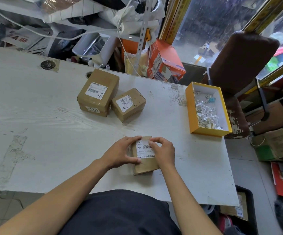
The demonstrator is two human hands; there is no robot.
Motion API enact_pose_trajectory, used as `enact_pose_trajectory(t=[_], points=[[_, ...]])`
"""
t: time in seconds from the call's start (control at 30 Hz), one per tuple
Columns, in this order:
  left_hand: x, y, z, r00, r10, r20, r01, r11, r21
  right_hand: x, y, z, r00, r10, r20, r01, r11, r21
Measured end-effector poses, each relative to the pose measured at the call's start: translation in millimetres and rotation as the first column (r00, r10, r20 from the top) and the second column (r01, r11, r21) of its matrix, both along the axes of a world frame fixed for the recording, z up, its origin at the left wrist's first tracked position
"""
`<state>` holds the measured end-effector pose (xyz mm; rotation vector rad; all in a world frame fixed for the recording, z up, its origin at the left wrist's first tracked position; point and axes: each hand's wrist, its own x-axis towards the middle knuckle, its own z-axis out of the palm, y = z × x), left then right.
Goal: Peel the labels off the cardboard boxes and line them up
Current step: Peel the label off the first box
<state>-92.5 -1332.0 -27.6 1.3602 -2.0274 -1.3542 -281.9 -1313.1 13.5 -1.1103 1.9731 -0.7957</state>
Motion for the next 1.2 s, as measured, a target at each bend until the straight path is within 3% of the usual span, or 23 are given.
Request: enact_pose_trajectory(t=[1.2], points=[[0.3,-0.6,-3.7,1.0,0.006,-0.016,-0.006,1.0,0.011,4.3,1.4,7.9,1.0,0.005,-0.012,-0.005,1.0,0.002]])
